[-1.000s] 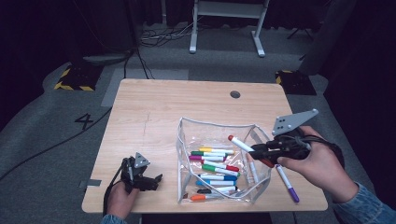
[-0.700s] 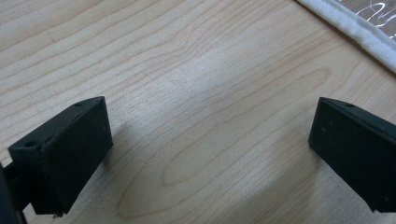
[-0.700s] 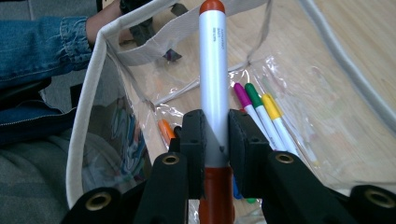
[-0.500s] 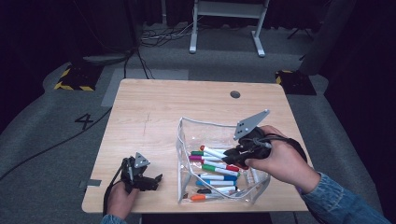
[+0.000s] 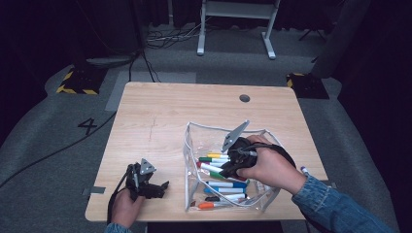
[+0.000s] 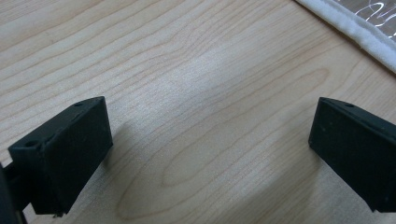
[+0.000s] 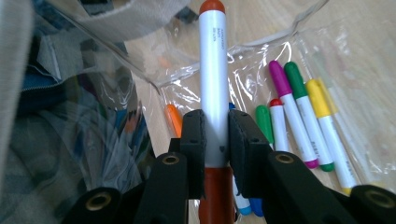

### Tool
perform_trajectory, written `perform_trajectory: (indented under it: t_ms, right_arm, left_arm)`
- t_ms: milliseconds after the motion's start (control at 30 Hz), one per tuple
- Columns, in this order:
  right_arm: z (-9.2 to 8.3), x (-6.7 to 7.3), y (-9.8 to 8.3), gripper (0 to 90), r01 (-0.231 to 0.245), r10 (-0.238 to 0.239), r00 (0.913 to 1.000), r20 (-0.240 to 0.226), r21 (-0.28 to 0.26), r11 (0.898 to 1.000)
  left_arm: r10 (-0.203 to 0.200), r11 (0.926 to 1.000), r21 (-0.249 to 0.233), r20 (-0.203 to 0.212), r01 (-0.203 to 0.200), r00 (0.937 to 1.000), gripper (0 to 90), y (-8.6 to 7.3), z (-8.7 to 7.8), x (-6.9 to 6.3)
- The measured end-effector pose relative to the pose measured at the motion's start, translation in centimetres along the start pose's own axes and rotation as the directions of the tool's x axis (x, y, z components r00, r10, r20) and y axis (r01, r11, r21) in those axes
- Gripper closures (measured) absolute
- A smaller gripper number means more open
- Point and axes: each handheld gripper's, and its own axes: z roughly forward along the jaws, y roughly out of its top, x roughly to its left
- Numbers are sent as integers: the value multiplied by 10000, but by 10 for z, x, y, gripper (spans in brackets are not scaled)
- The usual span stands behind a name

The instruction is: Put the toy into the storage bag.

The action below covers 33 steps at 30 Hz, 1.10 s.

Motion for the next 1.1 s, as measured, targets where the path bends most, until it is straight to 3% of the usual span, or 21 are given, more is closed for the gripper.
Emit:
perform_trajectory:
  t_ms: [233, 500, 633, 700, 833, 933, 1000, 1033, 1100]
  right_arm:
    - [33, -3, -4, 767, 128, -106, 9997, -198, 1133, 9935]
    - [53, -4, -11, 767, 439, -382, 9988, -318, 2043, 9779]
    - [58, -3, -10, 765, 702, -610, 9970, -479, 2220, 9725]
    - [61, -2, -10, 667, 830, -736, 9960, -510, 2166, 9727]
    - [53, -4, -9, 601, 811, -831, 9965, 60, 1583, 9841]
    - [36, -5, -7, 572, 721, -760, 9959, 499, 756, 9945]
    - [29, -5, -7, 559, 813, -845, 9940, 698, 473, 9956]
    - [13, -5, -8, 544, 807, -783, 9922, 968, -210, 9965]
    - [4, -4, -8, 543, 770, -719, 9917, 1070, -444, 9960]
  left_arm:
    - [3, 10000, 3, 12, -3, 10000, 0, 0, 0, 0]
    - [11, 10000, 9, 14, -11, 10000, 0, 0, 0, 0]
    - [14, 10000, 9, 14, -14, 10000, 0, 0, 0, 0]
    - [12, 10000, 9, 15, -12, 10000, 0, 0, 0, 0]
    - [12, 10000, -21, 4, -12, 10000, 0, 0, 0, 0]
    - [20, 10000, 4, 22, -20, 10000, 0, 0, 0, 0]
    - [23, 10000, 8, 26, -23, 10000, 0, 0, 0, 0]
    - [-8, 10000, -1, 36, 8, 10000, 0, 0, 0, 0]
    - [-5, 10000, 2, 37, 5, 10000, 0, 0, 0, 0]
